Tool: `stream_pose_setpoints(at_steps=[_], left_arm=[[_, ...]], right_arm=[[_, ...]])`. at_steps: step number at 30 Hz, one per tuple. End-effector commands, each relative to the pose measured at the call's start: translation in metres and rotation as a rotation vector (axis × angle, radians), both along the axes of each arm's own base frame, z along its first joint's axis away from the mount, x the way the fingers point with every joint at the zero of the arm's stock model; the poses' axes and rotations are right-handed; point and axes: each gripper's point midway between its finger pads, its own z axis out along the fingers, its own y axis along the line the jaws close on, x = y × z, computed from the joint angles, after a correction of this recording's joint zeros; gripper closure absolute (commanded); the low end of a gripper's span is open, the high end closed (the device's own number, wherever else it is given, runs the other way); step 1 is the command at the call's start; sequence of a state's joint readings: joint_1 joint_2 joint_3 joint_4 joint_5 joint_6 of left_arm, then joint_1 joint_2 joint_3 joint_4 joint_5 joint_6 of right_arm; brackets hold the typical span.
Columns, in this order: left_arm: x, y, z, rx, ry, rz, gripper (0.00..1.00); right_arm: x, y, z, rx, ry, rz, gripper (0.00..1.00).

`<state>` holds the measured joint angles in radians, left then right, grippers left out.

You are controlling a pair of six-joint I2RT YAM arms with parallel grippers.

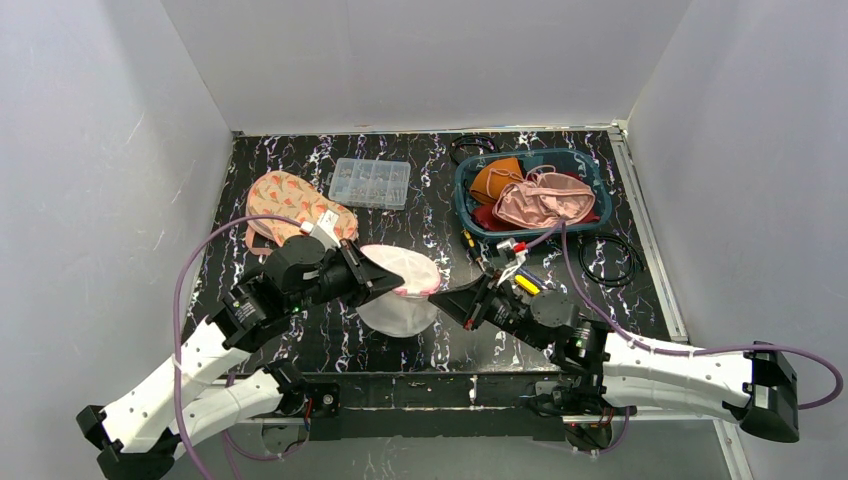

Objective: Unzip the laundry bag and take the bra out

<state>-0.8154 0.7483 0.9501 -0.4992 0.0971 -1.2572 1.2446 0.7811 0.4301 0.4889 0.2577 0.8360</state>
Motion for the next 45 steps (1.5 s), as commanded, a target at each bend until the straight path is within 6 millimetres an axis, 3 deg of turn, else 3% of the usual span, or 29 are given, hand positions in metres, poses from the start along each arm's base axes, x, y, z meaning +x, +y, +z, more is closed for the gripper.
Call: stream_pose_setpoints(at_steps=[1, 5, 14, 20, 25, 28, 30, 32, 36, 40, 45], left_arm=[[-0.004, 0.000, 0.000, -0.020, -0.023, -0.019, 1.00], [-0.005, -0.006, -0.009, 0.001, -0.059, -0.083, 1.00], [0.009, -0.033, -0.078, 0.150, -0.182, -0.343, 1.00], [0.029, -0.066, -0.079, 0.160, -0.311, -0.543, 0.95], [0.050, -0.078, -0.086, 0.195, -0.289, -0.594, 0.94], [0.054, -0.074, -0.101, 0.213, -0.258, -0.566, 0.84], [0.054, -0.067, -0.115, 0.229, -0.230, -0.520, 0.59], [0.052, -0.054, -0.131, 0.257, -0.187, -0.454, 0.40], [0.039, -0.027, -0.150, 0.274, -0.106, -0.328, 0.23], [0.020, 0.000, -0.158, 0.234, -0.037, -0.180, 0.20], [0.009, 0.014, -0.143, 0.100, -0.009, -0.029, 0.20]], right_arm=[[0.015, -0.014, -0.024, -0.158, 0.019, -0.104, 0.99], [0.018, -0.023, -0.043, -0.239, 0.004, -0.128, 0.99], [0.012, -0.047, -0.087, -0.501, -0.087, -0.084, 0.99], [0.005, -0.060, -0.099, -0.503, -0.073, -0.072, 0.99], [0.003, -0.053, -0.105, -0.431, -0.031, -0.078, 0.99], [0.004, -0.046, -0.112, -0.414, -0.005, -0.092, 0.99], [0.005, -0.041, -0.121, -0.412, 0.013, -0.106, 0.99], [0.006, -0.038, -0.128, -0.412, 0.027, -0.125, 0.99], [0.007, -0.029, -0.136, -0.417, 0.040, -0.150, 0.99], [0.008, -0.021, -0.135, -0.415, 0.042, -0.166, 0.99], [0.008, -0.004, -0.129, -0.406, 0.038, -0.157, 0.99]])
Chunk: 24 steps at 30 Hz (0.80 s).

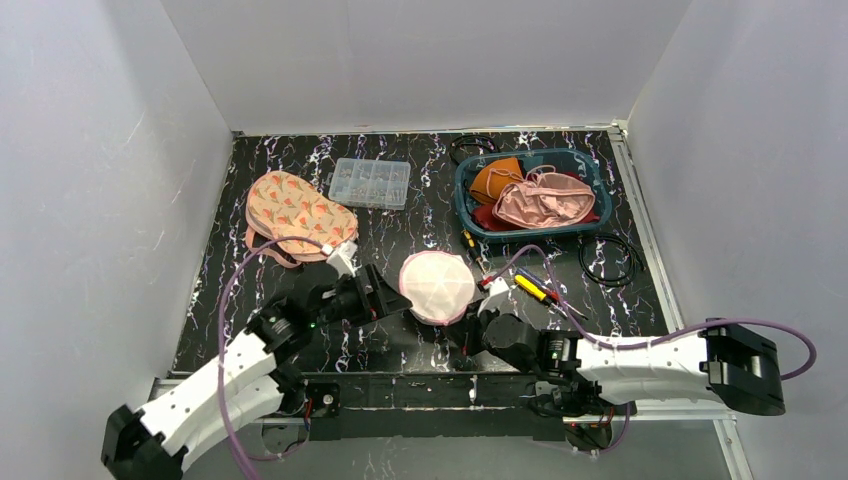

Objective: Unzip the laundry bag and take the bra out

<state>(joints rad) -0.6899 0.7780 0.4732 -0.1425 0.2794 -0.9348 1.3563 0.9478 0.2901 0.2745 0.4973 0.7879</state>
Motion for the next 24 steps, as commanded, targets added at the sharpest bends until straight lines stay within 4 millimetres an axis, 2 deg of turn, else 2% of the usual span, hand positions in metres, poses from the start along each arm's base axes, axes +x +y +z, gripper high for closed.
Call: stream_pose_setpoints(at_steps=[1, 4, 10, 14, 18, 24], left_arm=[[0.000, 0.007, 0.014, -0.133, 0.053, 0.167, 0.21], [-0.001, -0.002, 0.019, -0.176, 0.068, 0.165, 0.24], [-0.006, -0.023, 0.006, -0.183, 0.120, 0.127, 0.27], [-0.003, -0.022, 0.002, -0.169, 0.109, 0.150, 0.30], [0.004, -0.022, 0.004, -0.157, 0.082, 0.167, 0.40], [0.010, -0.023, -0.008, -0.107, 0.094, 0.187, 0.57]], right_arm=[[0.008, 0.028, 0.040, 0.128, -0.032, -0.026, 0.99], [0.007, 0.040, 0.045, 0.145, -0.030, -0.018, 0.99], [0.002, 0.062, 0.056, 0.176, -0.043, 0.020, 0.99], [-0.002, 0.069, 0.058, 0.179, -0.051, 0.044, 0.99], [-0.005, 0.070, 0.056, 0.190, -0.045, 0.050, 0.99], [-0.006, 0.069, 0.061, 0.206, -0.048, 0.051, 0.99]])
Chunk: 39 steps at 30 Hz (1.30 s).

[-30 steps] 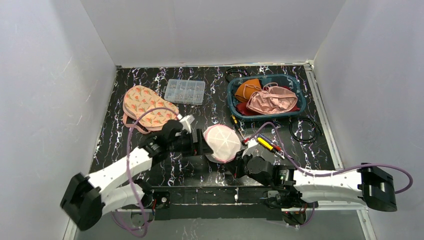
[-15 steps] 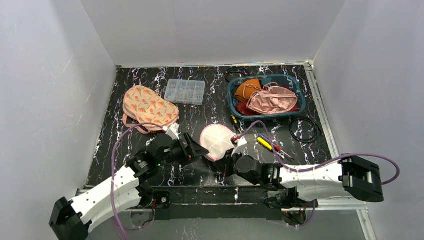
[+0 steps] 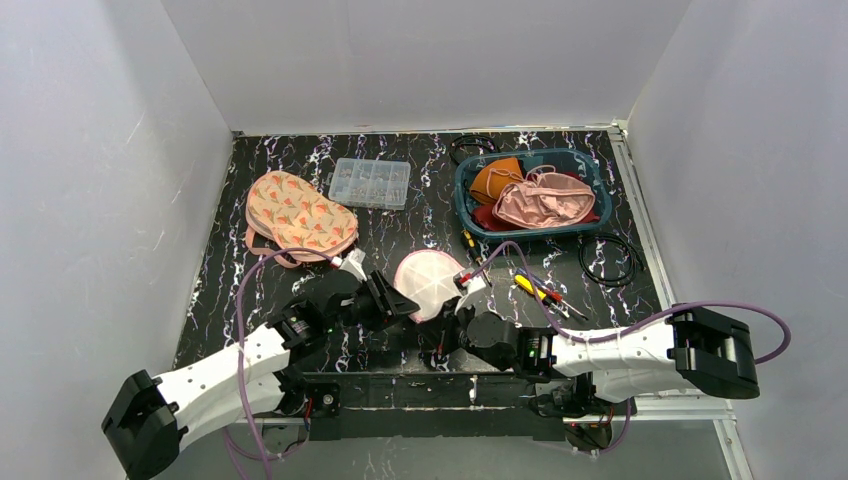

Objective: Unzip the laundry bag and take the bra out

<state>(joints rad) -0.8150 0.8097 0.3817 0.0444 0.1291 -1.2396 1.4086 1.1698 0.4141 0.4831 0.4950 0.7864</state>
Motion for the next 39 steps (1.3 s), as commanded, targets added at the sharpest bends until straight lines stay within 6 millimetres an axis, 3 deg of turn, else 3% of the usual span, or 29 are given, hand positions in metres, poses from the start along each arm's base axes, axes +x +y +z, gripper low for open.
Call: stream_pose_setpoints(at_steps=[1, 10, 14, 23, 29, 34, 39], left_arm=[[0.011, 0.001, -0.002, 0.034, -0.021, 0.037, 0.59], [0.019, 0.008, -0.005, 0.095, -0.051, 0.067, 0.82], [0.016, 0.012, -0.007, 0.129, -0.049, 0.058, 1.00], [0.017, 0.019, -0.003, 0.154, -0.091, 0.055, 1.00], [0.007, 0.003, 0.020, 0.161, -0.169, -0.134, 1.00], [-0.006, -0.014, 0.045, 0.135, -0.219, -0.350, 1.00], [-0.016, -0.007, 0.060, 0.190, -0.251, -0.453, 1.00]], right_arm=[[0.000, 0.011, 0.031, 0.099, -0.025, -0.001, 0.99], [-0.001, -0.002, 0.024, 0.051, -0.023, -0.023, 0.99], [0.004, -0.020, 0.017, -0.003, -0.026, -0.072, 0.99], [0.017, -0.062, 0.006, -0.165, -0.054, -0.172, 0.99], [0.012, -0.080, 0.006, -0.196, -0.084, -0.134, 0.99], [0.002, -0.081, 0.018, -0.177, -0.112, -0.046, 0.99], [-0.021, -0.061, 0.037, -0.046, -0.112, 0.108, 0.99]])
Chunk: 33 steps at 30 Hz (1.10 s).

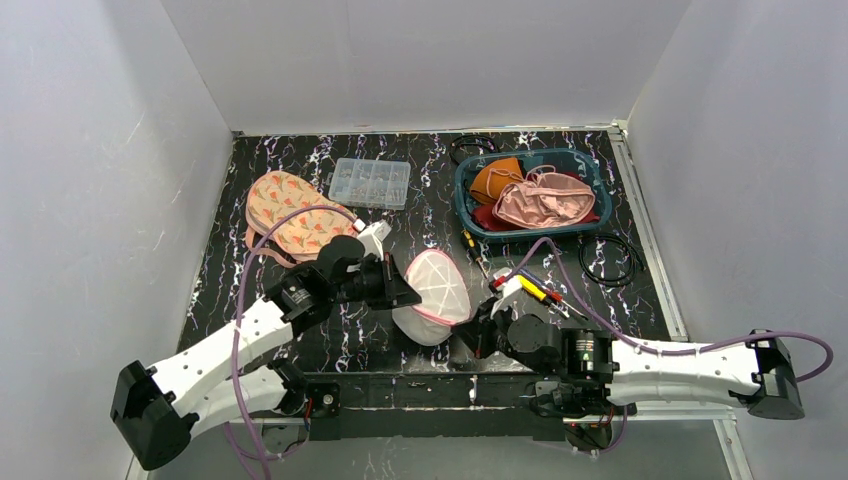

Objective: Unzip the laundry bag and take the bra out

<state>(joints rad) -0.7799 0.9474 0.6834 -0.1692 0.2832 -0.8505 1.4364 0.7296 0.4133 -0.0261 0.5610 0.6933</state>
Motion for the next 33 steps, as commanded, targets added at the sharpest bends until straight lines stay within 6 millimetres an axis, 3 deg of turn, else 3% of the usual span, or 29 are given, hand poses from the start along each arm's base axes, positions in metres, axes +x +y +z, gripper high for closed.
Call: stream_pose_setpoints(at_steps=[1, 13, 18, 20, 25, 33], left_arm=[[-0.021, 0.008, 0.014, 0.055, -0.059, -0.179, 1.00], [-0.013, 0.009, -0.028, 0.105, 0.000, -0.152, 1.00], [-0.013, 0.022, -0.023, 0.111, -0.022, -0.083, 0.52], [-0.015, 0.029, -0.015, 0.095, -0.029, -0.041, 0.41], [-0.027, 0.047, -0.009, 0.018, 0.003, 0.085, 0.27], [-0.045, 0.057, -0.022, -0.121, 0.114, 0.193, 0.23]], right_arm=[[-0.017, 0.015, 0.014, 0.086, -0.016, 0.126, 0.99], [-0.021, 0.042, -0.018, 0.121, 0.081, 0.108, 0.99], [-0.020, 0.051, -0.017, 0.108, 0.074, 0.095, 0.99], [-0.018, 0.055, -0.015, 0.105, 0.069, 0.084, 0.99], [-0.014, 0.067, -0.008, 0.126, 0.065, 0.055, 0.99], [-0.012, 0.088, -0.005, 0.122, 0.052, 0.062, 0.99]])
